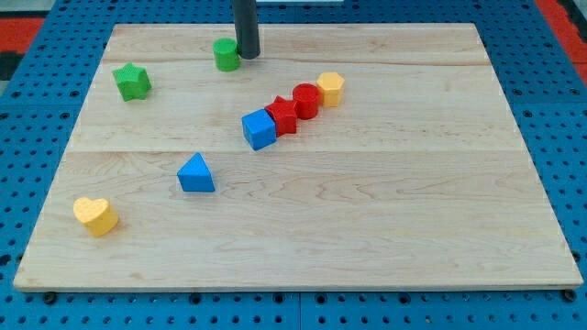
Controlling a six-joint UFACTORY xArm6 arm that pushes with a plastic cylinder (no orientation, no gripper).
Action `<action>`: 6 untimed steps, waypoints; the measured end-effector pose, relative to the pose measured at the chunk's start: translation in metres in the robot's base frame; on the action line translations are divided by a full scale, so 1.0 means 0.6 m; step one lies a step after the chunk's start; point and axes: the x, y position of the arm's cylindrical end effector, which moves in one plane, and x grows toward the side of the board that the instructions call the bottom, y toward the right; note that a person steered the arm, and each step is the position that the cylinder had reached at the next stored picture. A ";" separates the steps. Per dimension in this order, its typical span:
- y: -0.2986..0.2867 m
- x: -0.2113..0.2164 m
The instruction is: Move the green circle above the green star
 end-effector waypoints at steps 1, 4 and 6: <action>-0.027 0.005; -0.181 0.005; -0.067 0.003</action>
